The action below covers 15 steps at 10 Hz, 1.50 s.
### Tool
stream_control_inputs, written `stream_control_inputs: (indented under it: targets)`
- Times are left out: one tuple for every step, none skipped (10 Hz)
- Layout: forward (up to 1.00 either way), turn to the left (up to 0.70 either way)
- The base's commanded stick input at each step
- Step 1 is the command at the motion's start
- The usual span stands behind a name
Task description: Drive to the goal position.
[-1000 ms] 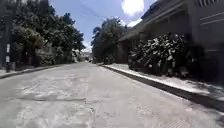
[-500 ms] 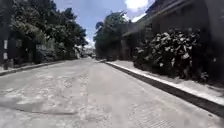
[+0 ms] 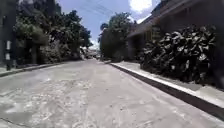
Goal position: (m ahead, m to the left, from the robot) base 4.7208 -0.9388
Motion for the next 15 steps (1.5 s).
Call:
stream_control_inputs:
  targets:
    - [1.00, 0.03]
    - [1.00, 0.00]
    - [1.00, 0.00]
    - [1.00, 0.00]
    - [1.00, 0.00]
    - [1.00, 0.00]
    - [1.00, 0.00]
    - [1.00, 0.00]
    - [1.00, 0.00]
    - [1.00, 0.00]
    - [1.00, 0.00]
    - [1.00, 0.00]
    - [1.00, 0.00]
    - [1.00, 0.00]
    - [1.00, 0.00]
